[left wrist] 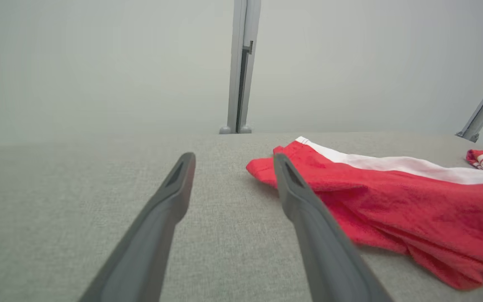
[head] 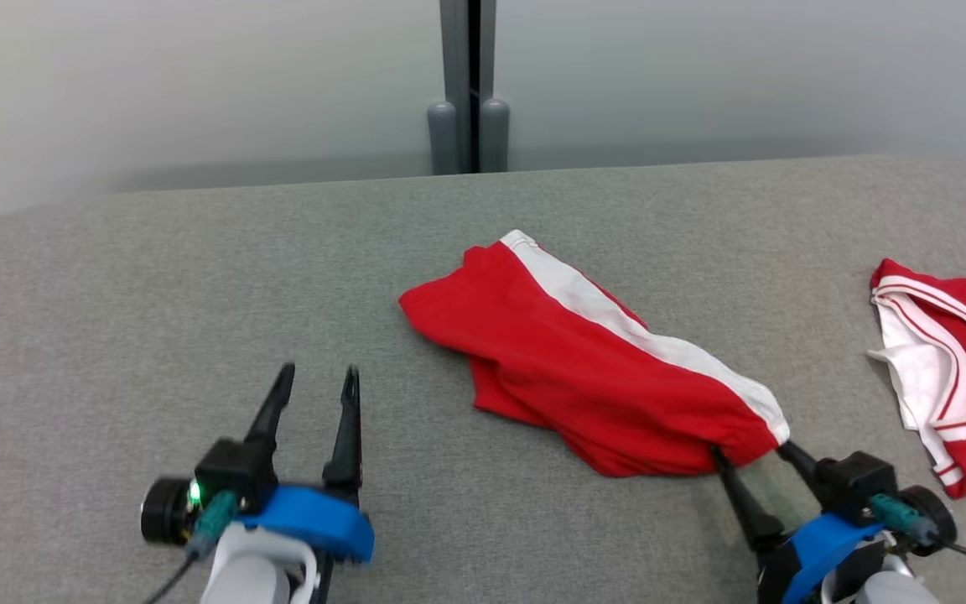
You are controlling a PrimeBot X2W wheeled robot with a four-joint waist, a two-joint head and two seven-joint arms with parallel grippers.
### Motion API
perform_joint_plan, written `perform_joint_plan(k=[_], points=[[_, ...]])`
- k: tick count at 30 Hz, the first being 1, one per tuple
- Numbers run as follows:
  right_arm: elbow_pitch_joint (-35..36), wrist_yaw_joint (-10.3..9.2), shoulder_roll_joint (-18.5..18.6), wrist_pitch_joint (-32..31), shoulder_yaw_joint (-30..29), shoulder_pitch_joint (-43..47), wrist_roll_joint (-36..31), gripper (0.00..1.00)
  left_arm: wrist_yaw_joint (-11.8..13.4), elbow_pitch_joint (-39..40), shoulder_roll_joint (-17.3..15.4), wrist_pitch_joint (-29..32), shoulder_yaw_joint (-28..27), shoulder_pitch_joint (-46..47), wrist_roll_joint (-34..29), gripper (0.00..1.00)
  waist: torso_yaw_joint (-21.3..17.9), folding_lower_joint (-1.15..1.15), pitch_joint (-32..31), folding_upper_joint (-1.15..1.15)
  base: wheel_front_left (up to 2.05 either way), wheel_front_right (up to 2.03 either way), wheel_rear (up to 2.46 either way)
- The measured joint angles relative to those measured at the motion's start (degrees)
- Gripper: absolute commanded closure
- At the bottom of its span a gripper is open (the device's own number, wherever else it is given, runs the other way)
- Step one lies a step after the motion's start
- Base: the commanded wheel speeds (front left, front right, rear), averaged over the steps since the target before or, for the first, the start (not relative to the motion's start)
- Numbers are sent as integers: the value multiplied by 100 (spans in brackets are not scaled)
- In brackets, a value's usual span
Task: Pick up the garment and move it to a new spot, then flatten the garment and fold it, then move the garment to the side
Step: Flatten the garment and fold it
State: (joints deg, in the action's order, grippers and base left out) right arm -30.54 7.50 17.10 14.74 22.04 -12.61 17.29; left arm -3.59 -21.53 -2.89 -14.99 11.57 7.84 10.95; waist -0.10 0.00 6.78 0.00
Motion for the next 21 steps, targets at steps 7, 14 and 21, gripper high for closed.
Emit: perform_joint_plan(k=[7,14,21], points=[[222,0,-319,23,-814,20,-463,0,-136,-369,1,0,201,1277,-190,0,-326,0,256,0,0,0,0],[668,0,-776,23,-1034,-144,-904,0,-226,-2059,-5,993,768,3323,-185,0,-858,2,831,1,0,0,0],[937,0,-1105,24,-911,-369,-1020,0,-212,-3317,-254,1584,827,4234,-285,0,-1377,1,1259,1,0,0,0]])
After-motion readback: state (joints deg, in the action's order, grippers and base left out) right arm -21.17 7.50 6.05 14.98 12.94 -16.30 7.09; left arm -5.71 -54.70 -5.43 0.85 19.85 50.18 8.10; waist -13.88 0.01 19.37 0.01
